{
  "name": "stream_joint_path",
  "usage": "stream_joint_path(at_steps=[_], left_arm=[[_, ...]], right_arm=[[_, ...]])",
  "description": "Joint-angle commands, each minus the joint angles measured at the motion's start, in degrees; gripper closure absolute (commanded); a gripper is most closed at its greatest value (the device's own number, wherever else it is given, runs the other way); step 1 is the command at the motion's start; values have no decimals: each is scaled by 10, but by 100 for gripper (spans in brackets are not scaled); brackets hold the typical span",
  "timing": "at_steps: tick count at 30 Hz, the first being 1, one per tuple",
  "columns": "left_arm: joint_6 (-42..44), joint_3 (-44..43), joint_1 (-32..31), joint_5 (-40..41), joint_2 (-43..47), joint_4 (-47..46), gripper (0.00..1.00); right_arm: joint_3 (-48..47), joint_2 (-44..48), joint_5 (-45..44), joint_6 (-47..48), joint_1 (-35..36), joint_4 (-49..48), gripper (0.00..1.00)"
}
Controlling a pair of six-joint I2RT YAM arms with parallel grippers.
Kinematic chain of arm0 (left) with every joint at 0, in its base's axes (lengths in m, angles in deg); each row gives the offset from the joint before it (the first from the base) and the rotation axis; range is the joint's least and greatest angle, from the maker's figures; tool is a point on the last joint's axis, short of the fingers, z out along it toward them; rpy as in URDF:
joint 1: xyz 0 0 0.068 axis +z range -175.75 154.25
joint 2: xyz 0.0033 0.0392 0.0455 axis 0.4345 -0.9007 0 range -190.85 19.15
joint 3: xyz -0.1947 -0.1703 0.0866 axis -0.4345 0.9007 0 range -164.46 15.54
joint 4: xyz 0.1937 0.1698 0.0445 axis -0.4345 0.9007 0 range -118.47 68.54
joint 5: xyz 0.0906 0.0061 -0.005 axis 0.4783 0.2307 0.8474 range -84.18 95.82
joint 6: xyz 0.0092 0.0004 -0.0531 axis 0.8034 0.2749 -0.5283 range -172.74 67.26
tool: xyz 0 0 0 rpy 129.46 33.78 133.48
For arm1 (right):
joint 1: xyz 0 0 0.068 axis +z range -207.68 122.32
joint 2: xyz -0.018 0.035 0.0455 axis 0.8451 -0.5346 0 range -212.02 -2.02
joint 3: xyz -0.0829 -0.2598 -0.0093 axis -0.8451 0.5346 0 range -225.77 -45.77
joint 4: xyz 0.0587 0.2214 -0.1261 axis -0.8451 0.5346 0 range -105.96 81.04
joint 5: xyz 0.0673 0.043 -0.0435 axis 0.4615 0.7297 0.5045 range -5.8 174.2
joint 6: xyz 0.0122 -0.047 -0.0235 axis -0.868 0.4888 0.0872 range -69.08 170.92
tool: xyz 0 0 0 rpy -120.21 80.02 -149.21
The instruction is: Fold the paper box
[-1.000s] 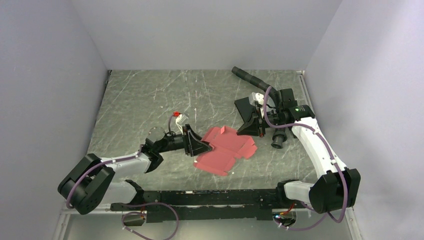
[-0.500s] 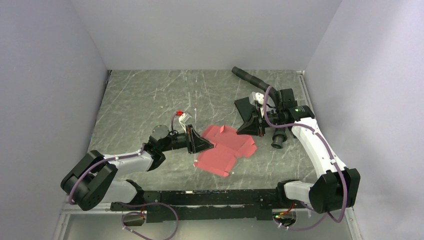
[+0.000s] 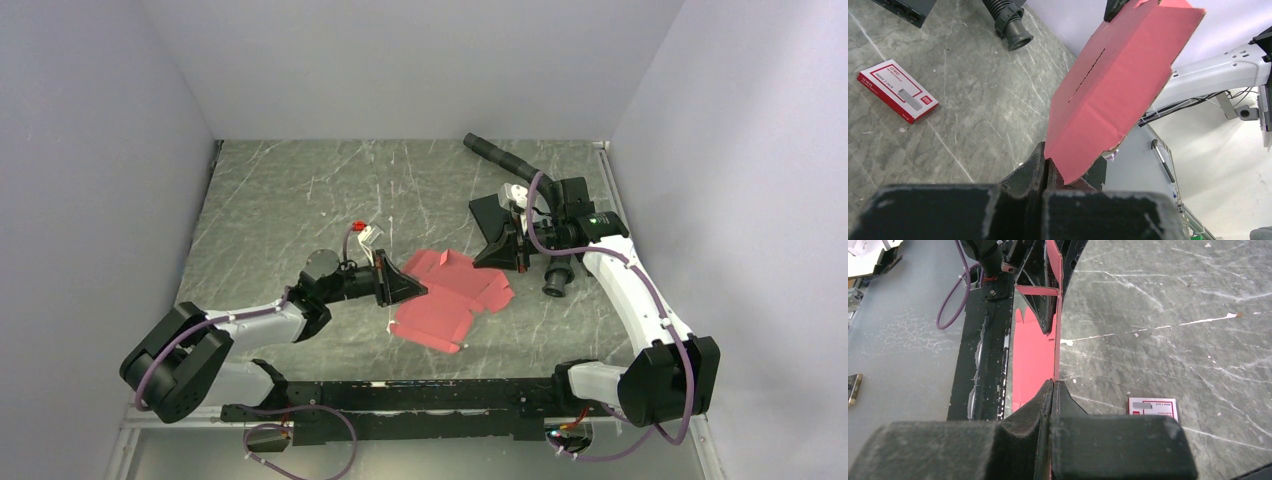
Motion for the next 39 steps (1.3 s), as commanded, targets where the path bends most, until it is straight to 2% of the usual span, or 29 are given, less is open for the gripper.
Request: stream_joint_path(at_steps=[1,2,5,7,14,19,24,27,35,39], left_arm=[[7,-20,-5,17,28,0,100],[7,-21,-5,17,32,8,99],[13,-23,-5,13,49,42,75],[17,-18,-5,17,67,56,66],[48,0,-4,49,166,146,43],[85,-1,-3,102,260,265,26],[115,-15,-1,193,329,370,22],[124,-27,-1,217,338,401,22],[162,-81,-1,239,262,457,23],[166,-69,-1,260,246,440,24]], right_arm=[[3,7,21,-5,5,-18,100],[3,7,19,-5,5,-19,100],[4,7,7,-9,3,-24,100],[6,8,-1,-18,3,-34,100],[12,7,-24,-36,3,-53,100],[12,5,-38,-38,3,-58,100],[17,0,-64,-47,5,-69,100],[24,-7,-91,-61,12,-90,100],[33,-66,-198,-116,62,-146,100],[32,-87,-295,-122,104,-168,100]])
